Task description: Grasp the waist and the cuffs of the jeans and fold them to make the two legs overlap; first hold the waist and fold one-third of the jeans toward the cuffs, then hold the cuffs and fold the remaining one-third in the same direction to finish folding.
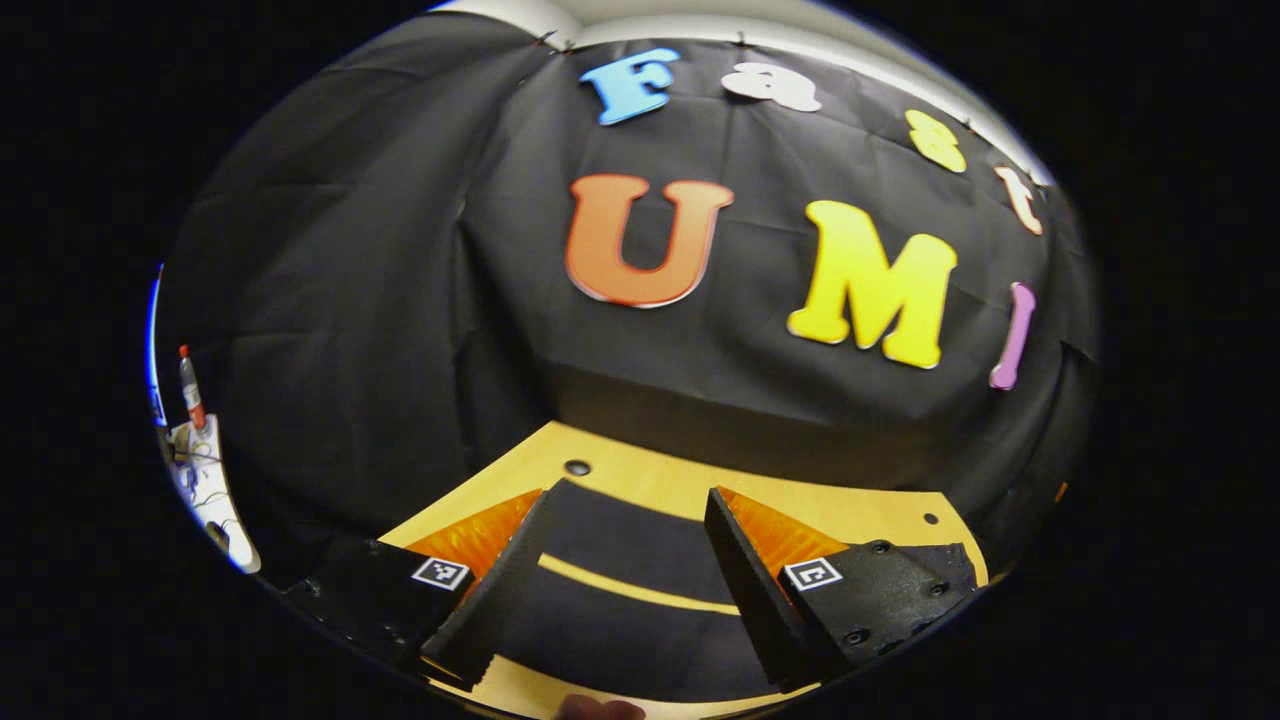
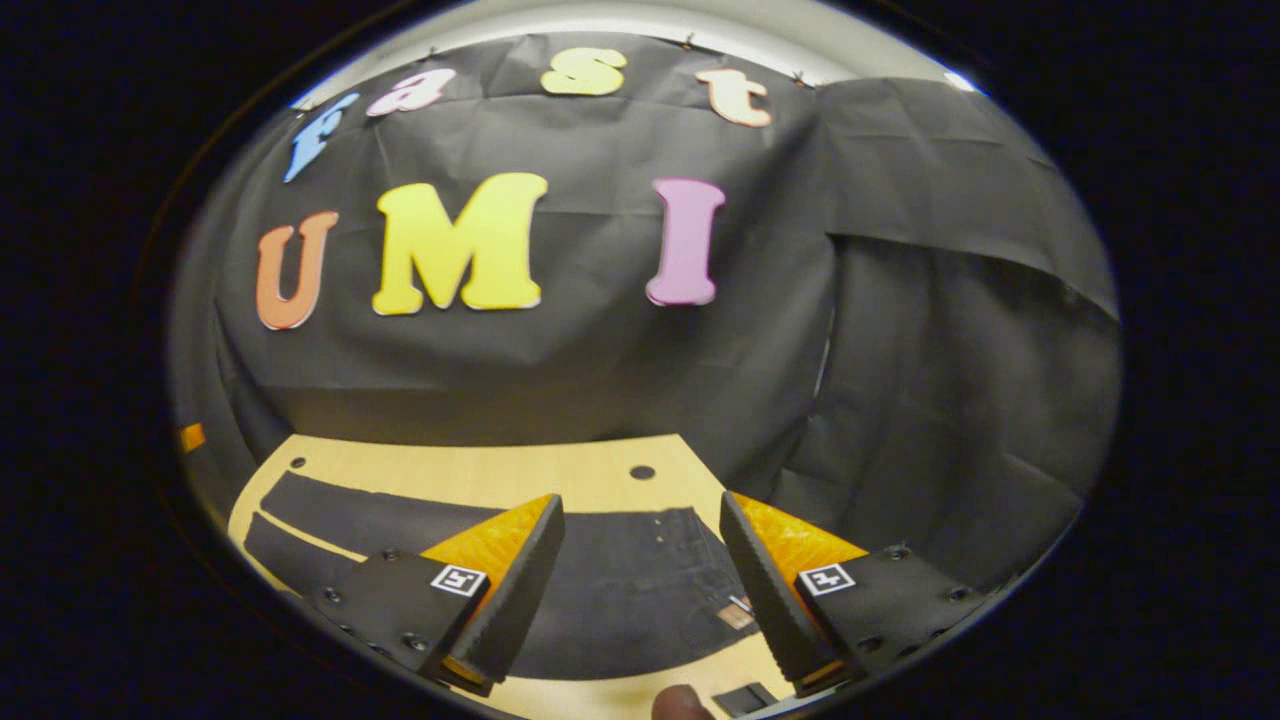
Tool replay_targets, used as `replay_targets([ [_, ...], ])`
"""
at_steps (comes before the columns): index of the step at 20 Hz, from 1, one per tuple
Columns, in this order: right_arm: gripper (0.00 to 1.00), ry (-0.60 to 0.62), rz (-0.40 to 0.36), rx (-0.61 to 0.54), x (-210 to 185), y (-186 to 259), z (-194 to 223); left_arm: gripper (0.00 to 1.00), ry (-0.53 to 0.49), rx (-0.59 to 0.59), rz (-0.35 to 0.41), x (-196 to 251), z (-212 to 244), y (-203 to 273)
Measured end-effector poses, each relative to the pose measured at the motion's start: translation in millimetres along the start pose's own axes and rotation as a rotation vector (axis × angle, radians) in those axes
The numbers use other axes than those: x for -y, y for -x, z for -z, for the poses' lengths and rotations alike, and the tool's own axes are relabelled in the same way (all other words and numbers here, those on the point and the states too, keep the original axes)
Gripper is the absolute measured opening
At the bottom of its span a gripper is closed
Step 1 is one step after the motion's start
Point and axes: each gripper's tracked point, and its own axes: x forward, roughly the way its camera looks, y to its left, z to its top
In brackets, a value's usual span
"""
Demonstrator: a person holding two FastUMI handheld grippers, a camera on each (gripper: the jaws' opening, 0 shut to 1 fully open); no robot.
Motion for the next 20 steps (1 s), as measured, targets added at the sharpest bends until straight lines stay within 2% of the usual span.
replay_targets([
  [4, 0.96, -0.195, 0.048, -0.175, 55, -20, 50, 0.99, 0.172, -0.144, -0.117, -70, 46, -3],
  [6, 0.96, -0.302, 0.079, -0.264, 75, -34, 84, 0.99, 0.313, -0.218, -0.158, -91, 77, -4],
  [7, 1.0, -0.332, 0.099, -0.312, 80, -39, 102, 0.99, 0.39, -0.257, -0.177, -101, 94, -2],
  [8, 0.95, -0.351, 0.114, -0.346, 87, -42, 117, 0.99, 0.459, -0.293, -0.184, -107, 107, -1],
  [9, 0.99, -0.366, 0.123, -0.363, 94, -39, 130, 0.99, 0.512, -0.328, -0.189, -115, 120, -5],
  [12, 0.98, -0.4, 0.131, -0.408, 97, -44, 144, 0.99, 0.663, -0.418, -0.227, -132, 159, -11],
  [18, 0.98, -0.452, 0.172, -0.469, 108, -50, 165, 0.99, 0.806, -0.484, -0.262, -153, 191, -29],
  [20, 0.98, -0.452, 0.186, -0.481, 110, -50, 169, 0.99, 0.81, -0.485, -0.262, -154, 190, -34],
])
